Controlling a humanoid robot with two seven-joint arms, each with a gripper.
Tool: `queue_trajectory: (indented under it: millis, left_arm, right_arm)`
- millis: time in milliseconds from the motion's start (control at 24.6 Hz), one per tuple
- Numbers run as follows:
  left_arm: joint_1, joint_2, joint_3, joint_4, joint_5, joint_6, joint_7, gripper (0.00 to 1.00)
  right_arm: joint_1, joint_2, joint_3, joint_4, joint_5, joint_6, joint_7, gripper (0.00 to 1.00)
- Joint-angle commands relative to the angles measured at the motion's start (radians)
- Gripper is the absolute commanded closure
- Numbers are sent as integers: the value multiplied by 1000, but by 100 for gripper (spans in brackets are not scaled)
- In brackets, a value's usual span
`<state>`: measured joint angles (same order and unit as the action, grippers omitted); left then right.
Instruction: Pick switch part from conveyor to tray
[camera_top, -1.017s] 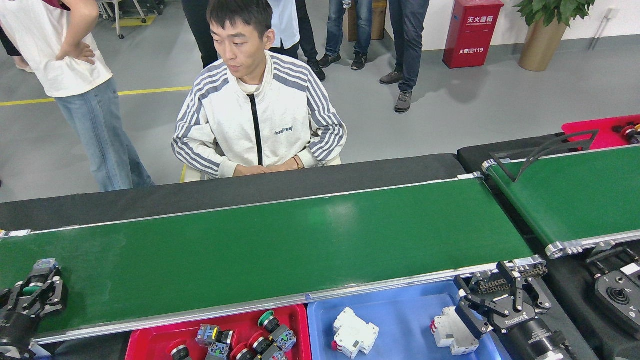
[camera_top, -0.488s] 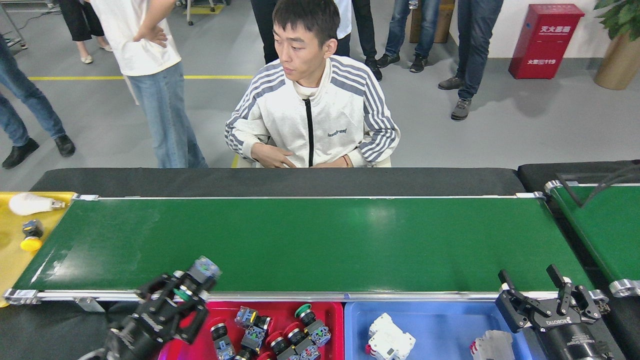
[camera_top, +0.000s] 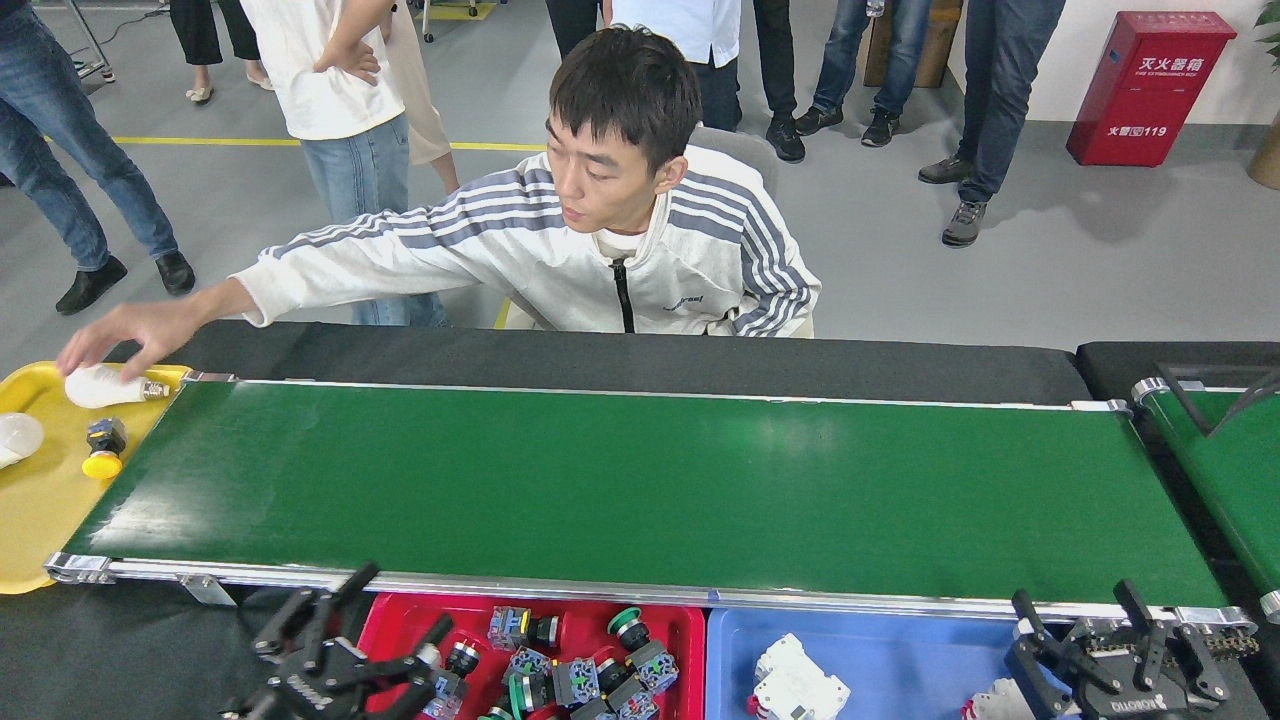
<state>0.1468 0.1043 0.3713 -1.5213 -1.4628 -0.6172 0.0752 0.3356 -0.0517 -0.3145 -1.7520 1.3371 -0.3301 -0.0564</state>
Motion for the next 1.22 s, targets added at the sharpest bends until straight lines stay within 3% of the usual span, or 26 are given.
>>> queue_trajectory:
  millis: [0, 122, 325, 895, 1179]
  left_arm:
    - [-4, 34, 63, 27, -1, 70, 3, 0]
    - [4, 49, 133, 41, 2, 67, 3, 0]
    - [4, 54, 136, 30, 7, 63, 3, 0]
    - [37, 41, 206, 32, 9, 76, 3, 0]
    - [80, 44, 227, 32, 10, 74, 5, 0]
  right_arm:
    - [-1, 16, -5, -20, 2, 11, -5, 0]
    - [-1, 18, -5, -20, 1, 65, -3, 0]
    - [-1, 19, -9, -20, 1, 92, -2, 0]
    - [-10, 12, -26, -18, -2, 80, 1, 0]
    - [-59, 12, -20, -17, -1, 57, 17, 0]
